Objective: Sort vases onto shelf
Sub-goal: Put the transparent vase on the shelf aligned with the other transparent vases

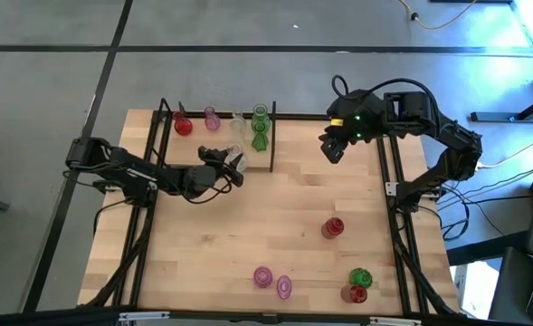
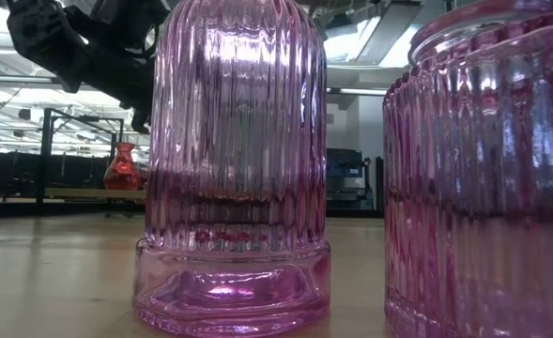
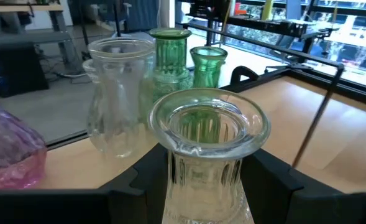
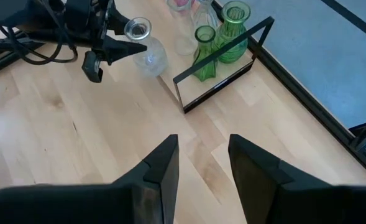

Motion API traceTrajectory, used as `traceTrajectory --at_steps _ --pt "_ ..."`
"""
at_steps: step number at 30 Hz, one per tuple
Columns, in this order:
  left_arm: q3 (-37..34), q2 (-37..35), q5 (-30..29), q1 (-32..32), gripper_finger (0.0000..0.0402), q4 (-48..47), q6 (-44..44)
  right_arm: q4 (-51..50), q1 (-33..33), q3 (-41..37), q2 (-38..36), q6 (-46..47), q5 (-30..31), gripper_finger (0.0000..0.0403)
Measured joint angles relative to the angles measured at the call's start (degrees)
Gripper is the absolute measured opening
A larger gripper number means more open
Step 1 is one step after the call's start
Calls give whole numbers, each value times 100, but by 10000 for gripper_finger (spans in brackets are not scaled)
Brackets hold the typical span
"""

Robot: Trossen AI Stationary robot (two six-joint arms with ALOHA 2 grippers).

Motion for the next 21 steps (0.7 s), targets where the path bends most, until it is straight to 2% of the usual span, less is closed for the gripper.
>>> traceTrajectory --at_steps 21 --pt "7 0 758 741 158 -7 143 42 0 0 2 -2 2 127"
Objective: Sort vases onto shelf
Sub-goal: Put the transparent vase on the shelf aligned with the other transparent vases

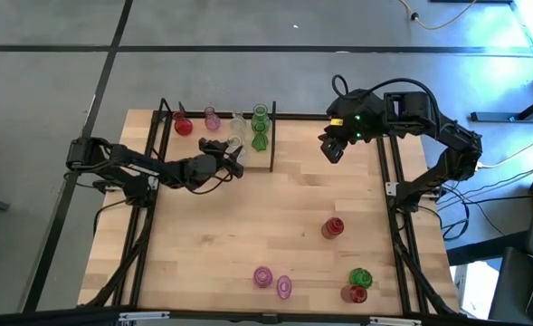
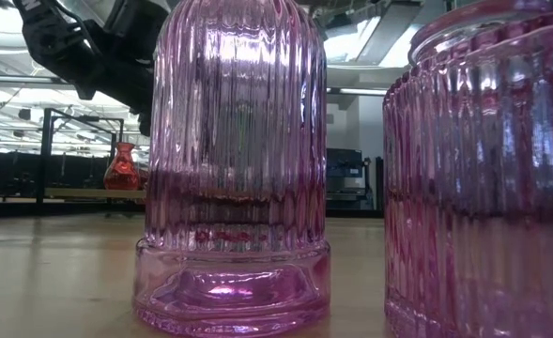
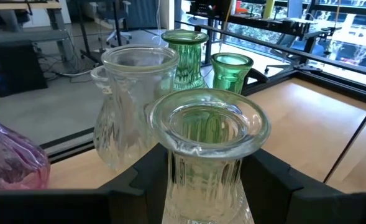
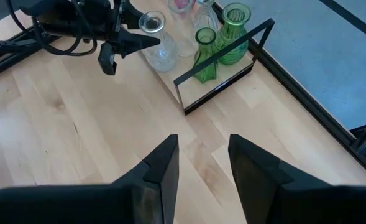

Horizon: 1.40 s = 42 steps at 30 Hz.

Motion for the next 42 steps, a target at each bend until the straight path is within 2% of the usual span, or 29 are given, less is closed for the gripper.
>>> traceTrajectory --at_steps 11,16,20,42 --pt "0 0 17 6 160 -23 -2 2 0 -2 0 -2 9 127" --pt "-11 12 -18 6 210 -92 -9 1 0 -2 0 -2 11 127" --pt "-11 13 -20 6 228 -127 -11 2 0 -2 2 -2 15 127" --pt "-11 11 -27 12 235 -90 -15 2 -1 -2 2 0 4 127"
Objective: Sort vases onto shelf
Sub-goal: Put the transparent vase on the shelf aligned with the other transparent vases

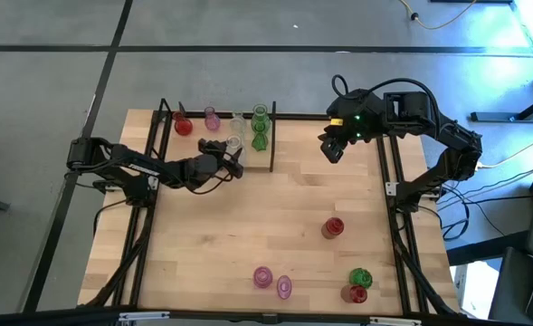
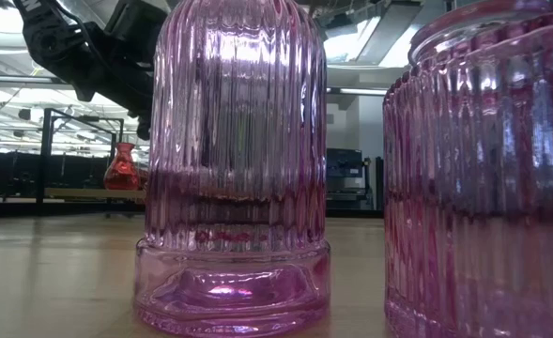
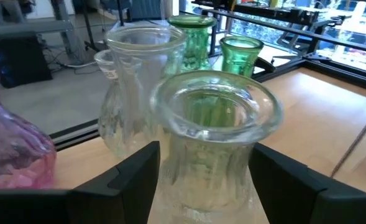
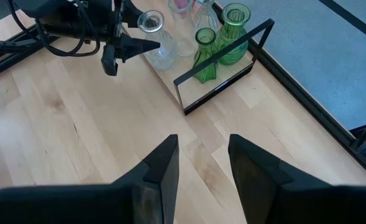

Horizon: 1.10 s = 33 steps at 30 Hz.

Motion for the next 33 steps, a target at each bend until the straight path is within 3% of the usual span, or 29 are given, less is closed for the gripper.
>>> traceTrajectory --at_steps 9,21,33 --pt "0 0 327 151 239 26 -189 0 1 0 0 3 -2 127" --pt "2 -2 329 241 288 26 -205 0 1 0 0 5 -9 127" --pt "2 -7 217 241 293 44 -339 0 1 0 0 5 -9 127"
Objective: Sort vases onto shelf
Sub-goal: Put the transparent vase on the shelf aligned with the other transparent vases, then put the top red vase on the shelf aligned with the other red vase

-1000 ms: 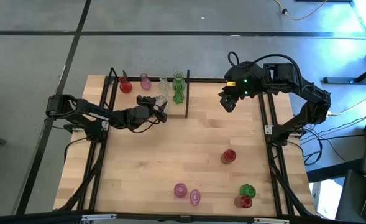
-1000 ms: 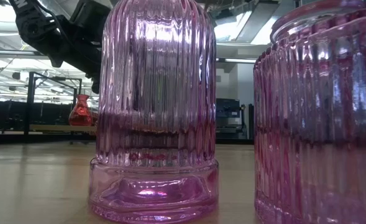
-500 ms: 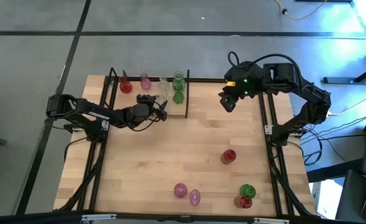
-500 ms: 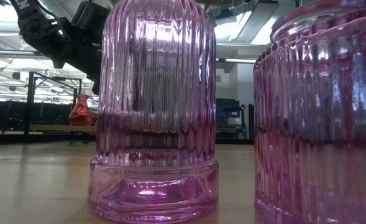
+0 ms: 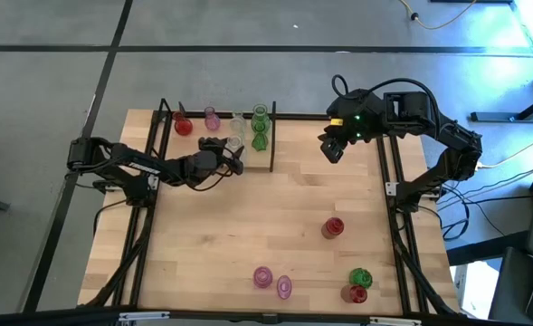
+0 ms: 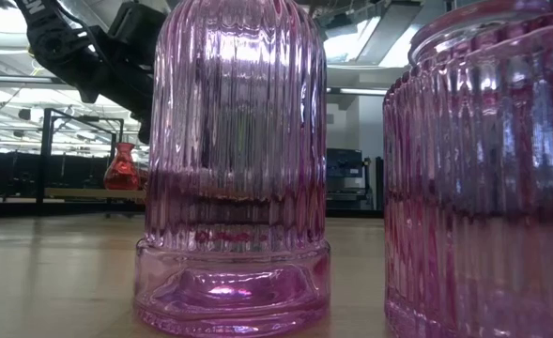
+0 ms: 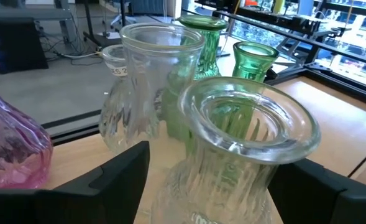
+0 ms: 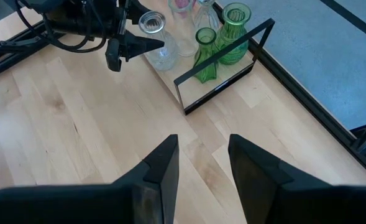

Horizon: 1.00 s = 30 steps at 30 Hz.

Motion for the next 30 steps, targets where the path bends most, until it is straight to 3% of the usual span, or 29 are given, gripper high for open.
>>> traceTrajectory --at_steps 10,24,30 --pt "0 0 -143 -188 293 0 0 -2 0 0 0 5 0 127" --pt "2 0 -1033 -652 293 2 -21 -2 0 0 0 47 0 127" --pt "2 0 -1099 -766 293 -16 -282 -2 0 0 0 153 -60 127"
